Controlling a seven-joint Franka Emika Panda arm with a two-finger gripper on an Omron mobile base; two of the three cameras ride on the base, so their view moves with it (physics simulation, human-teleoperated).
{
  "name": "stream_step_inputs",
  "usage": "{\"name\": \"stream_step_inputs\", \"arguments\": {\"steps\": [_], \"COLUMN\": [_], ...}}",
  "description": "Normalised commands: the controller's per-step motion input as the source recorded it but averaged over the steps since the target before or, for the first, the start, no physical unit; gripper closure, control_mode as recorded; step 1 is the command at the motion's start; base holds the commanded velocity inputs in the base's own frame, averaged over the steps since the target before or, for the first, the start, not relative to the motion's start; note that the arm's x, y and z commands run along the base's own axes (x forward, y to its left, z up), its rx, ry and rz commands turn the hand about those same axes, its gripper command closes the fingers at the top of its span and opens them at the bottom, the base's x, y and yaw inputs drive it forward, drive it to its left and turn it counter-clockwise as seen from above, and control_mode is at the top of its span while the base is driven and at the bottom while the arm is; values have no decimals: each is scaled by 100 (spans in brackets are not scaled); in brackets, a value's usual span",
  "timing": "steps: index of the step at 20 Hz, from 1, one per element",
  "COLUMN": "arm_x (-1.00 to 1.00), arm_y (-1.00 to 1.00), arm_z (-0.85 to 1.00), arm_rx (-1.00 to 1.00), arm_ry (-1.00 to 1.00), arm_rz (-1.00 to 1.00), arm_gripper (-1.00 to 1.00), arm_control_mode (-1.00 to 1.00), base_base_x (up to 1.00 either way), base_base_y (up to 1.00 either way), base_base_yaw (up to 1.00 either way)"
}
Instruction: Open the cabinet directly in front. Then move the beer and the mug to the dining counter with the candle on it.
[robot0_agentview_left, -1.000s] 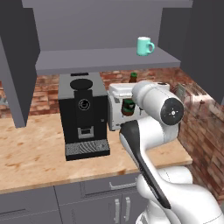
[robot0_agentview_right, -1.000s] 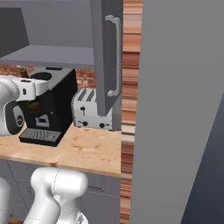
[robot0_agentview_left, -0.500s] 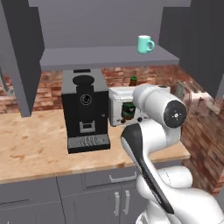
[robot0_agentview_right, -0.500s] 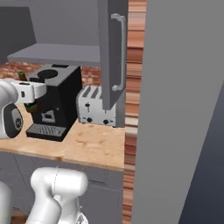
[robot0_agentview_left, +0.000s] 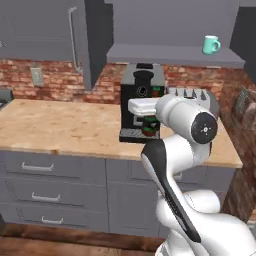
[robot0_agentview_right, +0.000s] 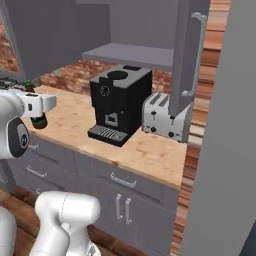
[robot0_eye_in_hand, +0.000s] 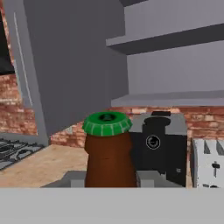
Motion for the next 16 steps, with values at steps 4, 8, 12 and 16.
{"name": "stream_step_inputs", "arguments": {"steps": [4,8,12,16], "arm_x": [0,0,0,0], "arm_y": [0,0,0,0], "arm_z": [0,0,0,0], "arm_rx": [0,0,0,0], "arm_ry": [0,0,0,0], "arm_rz": [0,0,0,0], "arm_gripper": [100,100,100,100], "arm_control_mode": [100,100,100,100], "base_base_x": [-8,-3,-6,-1], "base_base_y": [41,32,27,26], "base_base_yaw": [80,87,88,87]}}
